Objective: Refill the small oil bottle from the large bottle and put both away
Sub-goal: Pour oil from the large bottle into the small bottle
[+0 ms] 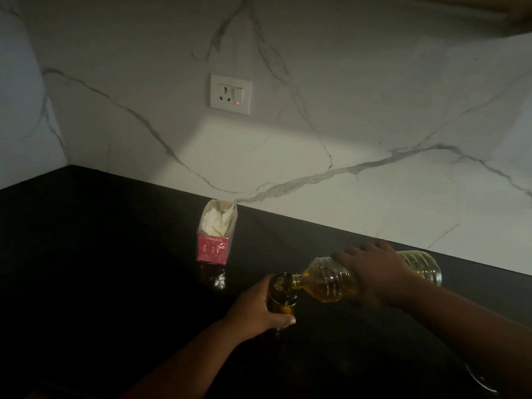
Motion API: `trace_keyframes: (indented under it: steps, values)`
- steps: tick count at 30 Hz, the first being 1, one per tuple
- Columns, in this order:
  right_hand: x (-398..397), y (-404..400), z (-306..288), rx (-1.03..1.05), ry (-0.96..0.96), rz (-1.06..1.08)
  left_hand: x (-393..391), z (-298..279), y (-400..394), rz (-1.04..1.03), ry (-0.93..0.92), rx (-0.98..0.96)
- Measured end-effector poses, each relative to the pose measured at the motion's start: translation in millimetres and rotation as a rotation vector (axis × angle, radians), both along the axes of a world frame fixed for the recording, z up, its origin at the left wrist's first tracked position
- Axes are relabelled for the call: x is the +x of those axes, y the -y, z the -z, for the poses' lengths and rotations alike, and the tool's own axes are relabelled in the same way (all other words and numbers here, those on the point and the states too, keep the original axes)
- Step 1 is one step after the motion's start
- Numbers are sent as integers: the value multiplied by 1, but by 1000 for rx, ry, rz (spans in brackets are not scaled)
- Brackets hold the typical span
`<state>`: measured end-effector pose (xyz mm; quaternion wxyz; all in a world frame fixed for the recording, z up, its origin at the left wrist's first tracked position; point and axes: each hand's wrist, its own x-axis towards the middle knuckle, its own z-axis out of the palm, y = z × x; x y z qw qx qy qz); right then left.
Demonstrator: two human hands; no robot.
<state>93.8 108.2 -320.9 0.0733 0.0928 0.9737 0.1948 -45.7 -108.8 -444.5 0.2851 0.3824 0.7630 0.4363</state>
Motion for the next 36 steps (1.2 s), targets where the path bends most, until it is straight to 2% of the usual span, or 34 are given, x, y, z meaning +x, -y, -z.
trace_keyframes:
  steps: [36]
  values:
    - [0,1,-2,-2,0,-2,0,3,-1,-1,-5,6]
